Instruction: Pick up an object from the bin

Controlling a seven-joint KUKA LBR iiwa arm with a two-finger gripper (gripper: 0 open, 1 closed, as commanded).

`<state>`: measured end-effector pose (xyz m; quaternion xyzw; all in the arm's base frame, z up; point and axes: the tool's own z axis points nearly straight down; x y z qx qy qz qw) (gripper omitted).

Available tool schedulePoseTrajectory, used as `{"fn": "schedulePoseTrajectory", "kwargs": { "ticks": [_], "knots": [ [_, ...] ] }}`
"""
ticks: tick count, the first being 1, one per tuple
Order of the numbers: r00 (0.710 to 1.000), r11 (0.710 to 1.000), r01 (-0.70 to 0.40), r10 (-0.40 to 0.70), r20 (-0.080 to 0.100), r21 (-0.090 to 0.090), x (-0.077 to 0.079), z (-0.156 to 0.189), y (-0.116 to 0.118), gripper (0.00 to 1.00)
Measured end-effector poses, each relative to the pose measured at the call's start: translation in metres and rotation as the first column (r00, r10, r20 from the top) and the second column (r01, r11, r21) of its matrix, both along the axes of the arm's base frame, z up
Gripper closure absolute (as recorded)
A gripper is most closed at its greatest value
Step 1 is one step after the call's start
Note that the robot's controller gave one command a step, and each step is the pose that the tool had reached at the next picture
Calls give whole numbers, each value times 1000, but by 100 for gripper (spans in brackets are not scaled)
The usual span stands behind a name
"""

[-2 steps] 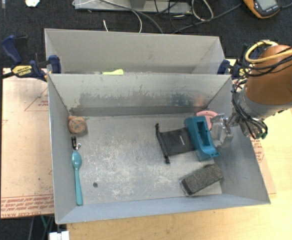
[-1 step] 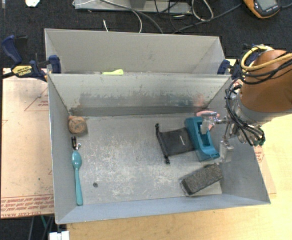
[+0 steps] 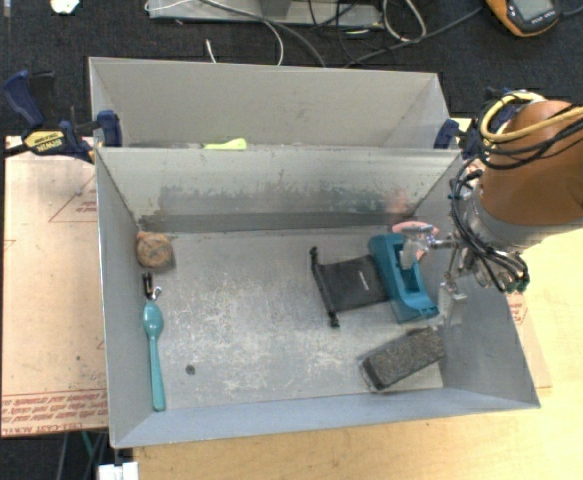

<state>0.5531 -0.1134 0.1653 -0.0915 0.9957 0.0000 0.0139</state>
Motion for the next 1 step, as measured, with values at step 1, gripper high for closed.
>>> {"fn": "schedulePoseTrajectory", "kwargs": {
  "ticks": [1],
  "knots": [
    [999,999,-44,44,3,0,-45,-60,1,0]
  ]
}}
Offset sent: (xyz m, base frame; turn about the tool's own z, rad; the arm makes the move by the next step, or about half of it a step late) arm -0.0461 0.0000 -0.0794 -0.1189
